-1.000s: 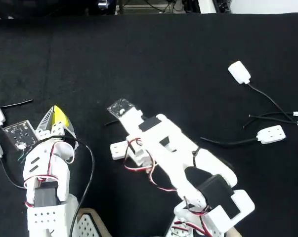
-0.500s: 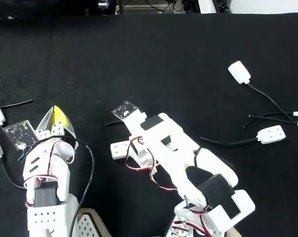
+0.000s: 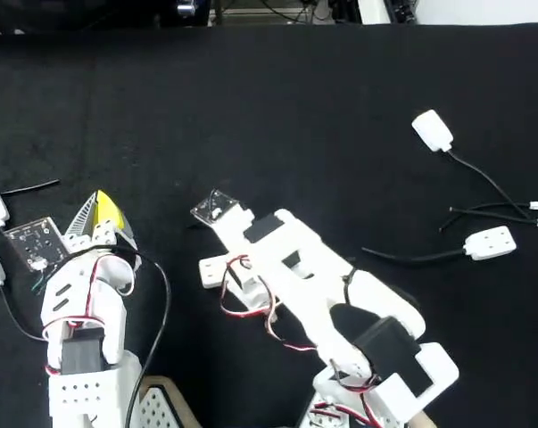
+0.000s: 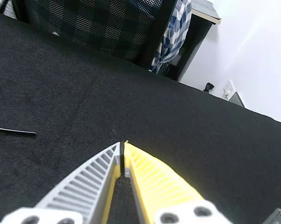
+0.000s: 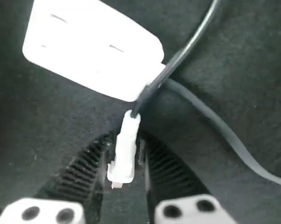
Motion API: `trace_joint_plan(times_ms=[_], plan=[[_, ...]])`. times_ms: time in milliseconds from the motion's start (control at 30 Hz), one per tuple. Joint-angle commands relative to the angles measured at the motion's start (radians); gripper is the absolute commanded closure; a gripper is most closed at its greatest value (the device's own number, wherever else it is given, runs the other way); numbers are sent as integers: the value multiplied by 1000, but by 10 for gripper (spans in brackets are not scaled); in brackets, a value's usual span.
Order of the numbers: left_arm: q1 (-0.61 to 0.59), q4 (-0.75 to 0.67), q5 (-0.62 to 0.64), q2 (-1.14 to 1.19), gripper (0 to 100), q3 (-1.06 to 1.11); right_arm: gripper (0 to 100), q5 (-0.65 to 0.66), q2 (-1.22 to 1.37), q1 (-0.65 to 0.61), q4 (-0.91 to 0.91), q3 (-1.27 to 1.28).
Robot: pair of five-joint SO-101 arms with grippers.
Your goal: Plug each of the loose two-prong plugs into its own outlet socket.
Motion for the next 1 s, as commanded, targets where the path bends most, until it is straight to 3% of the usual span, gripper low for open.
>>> trace_joint_plan(times_ms=[0,500,767,967], plan=[[-7,3,-8,-6,970,16,986,-3,-12,-12,-15,-10],[18,3,-6,-6,970,16,986,-5,-12,-17,63,-374],[291,46,-9,-8,970,16,986,-12,-15,-18,71,-469],[450,41,-12,-8,970,16,986,-12,-130,-21,193,-539]])
